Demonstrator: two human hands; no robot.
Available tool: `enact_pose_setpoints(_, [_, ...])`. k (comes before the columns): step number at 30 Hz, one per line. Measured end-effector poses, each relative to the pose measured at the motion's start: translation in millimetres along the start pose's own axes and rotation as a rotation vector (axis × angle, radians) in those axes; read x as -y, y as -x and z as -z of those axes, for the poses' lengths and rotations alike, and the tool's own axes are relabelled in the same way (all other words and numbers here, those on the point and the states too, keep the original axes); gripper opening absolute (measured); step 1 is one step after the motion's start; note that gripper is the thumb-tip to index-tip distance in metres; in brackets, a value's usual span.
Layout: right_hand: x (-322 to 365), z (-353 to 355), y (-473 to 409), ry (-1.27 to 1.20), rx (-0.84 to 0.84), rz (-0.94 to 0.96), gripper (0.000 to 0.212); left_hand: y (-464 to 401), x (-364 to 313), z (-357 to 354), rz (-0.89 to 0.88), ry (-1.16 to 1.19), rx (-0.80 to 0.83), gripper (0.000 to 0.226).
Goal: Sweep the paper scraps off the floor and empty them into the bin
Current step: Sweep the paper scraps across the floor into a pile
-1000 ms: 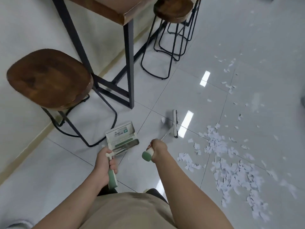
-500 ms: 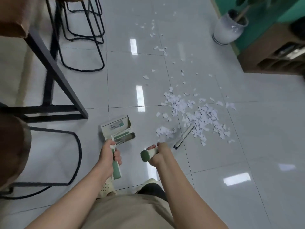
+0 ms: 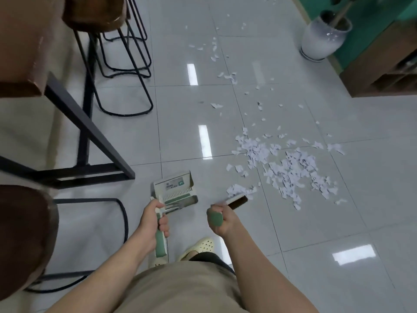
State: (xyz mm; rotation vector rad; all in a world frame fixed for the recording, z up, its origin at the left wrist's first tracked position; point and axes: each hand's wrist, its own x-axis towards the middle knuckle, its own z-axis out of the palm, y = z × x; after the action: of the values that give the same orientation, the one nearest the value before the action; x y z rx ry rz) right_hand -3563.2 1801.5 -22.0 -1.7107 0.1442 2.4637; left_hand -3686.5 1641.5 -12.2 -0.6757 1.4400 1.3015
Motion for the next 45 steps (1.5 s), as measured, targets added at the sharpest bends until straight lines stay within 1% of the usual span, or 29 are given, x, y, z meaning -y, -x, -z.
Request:
enact_pose_setpoints(2, [26.9, 4.9, -5.2, -0.108, 0.097, -0.058, 0.031, 2.9, -8.5, -9.3, -0.016, 0.0, -0.013, 0.026])
enact_pose_setpoints(6, [78.0, 21.2, -4.3, -0.161, 0.19, -0.112, 0.032, 0.5, -23.9, -37.7, -0.079, -0.056, -0.022, 0.021])
enact_pose_setpoints(8, [96.5, 17.4, 2.1, -0.121, 0.167, -0.082, 0.029, -4.8, -31.4, -57.1, -0.092, -0.09, -0.018, 0.021])
enact_pose_setpoints(11, [114.4, 1.3, 19.7, -0.059, 0.137, 0.004, 0.034, -12.1, -38.8, -93.0, -0.106, -0.145, 0.005, 0.021])
enact_pose_setpoints(14, [127.8, -5.0, 38.6, -0.067, 0.096, 0.084, 0.033, -22.1, -43.5, -131.0, -0.148, -0.181, 0.006, 0.019])
enact_pose_setpoints(17, [136.5, -1.2, 58.8, -0.164, 0.104, 0.079, 0.033, -35.5, -45.0, -164.8, -0.188, -0.212, -0.023, 0.017])
enact_pose_setpoints(20, [142.1, 9.2, 72.8, -0.317, 0.108, 0.045, 0.034, -42.9, -43.5, -196.1, -0.208, -0.297, -0.037, 0.017])
enact_pose_setpoints(24, [145.0, 27.5, 73.9, -0.487, 0.058, 0.052, 0.03, -53.2, -44.7, -226.4, -0.204, -0.392, -0.048, 0.016])
enact_pose_setpoints(27, [148.1, 24.7, 65.3, -0.576, 0.01, 0.065, 0.028, -67.4, -64.2, -240.9, -0.186, -0.461, -0.025, 0.017])
enact_pose_setpoints(30, [150.5, -1.8, 48.6, -0.604, -0.024, 0.072, 0.029, -82.8, -96.8, -253.3, -0.165, -0.504, -0.011, 0.017])
enact_pose_setpoints(33, [154.8, -47.4, 20.0, -0.616, -0.035, 0.084, 0.031, -100.5, -132.4, -259.8, -0.124, -0.524, 0.011, 0.023])
enact_pose_setpoints(37, [170.6, -107.6, -29.4, -0.51, -0.039, 0.074, 0.026, -122.2, -183.8, -247.2, -0.076, -0.513, 0.003, 0.02])
enact_pose_setpoints(39, [189.2, -130.1, -54.5, -0.434, -0.005, 0.037, 0.027, -135.1, -214.1, -232.4, -0.064, -0.486, 0.016, 0.02])
enact_pose_setpoints(41, [214.8, -150.2, -76.6, -0.396, 0.069, -0.033, 0.028, -146.0, -238.5, -219.4, -0.046, -0.476, 0.047, 0.018])
enact_pose_setpoints(43, [241.3, -168.0, -94.1, -0.407, 0.118, -0.093, 0.029, -153.4, -253.6, -212.0, -0.032, -0.475, 0.085, 0.016])
enact_pose_setpoints(45, [265.8, -179.4, -103.1, -0.466, 0.155, -0.094, 0.032, -156.8, -259.7, -212.0, -0.033, -0.485, 0.115, 0.015])
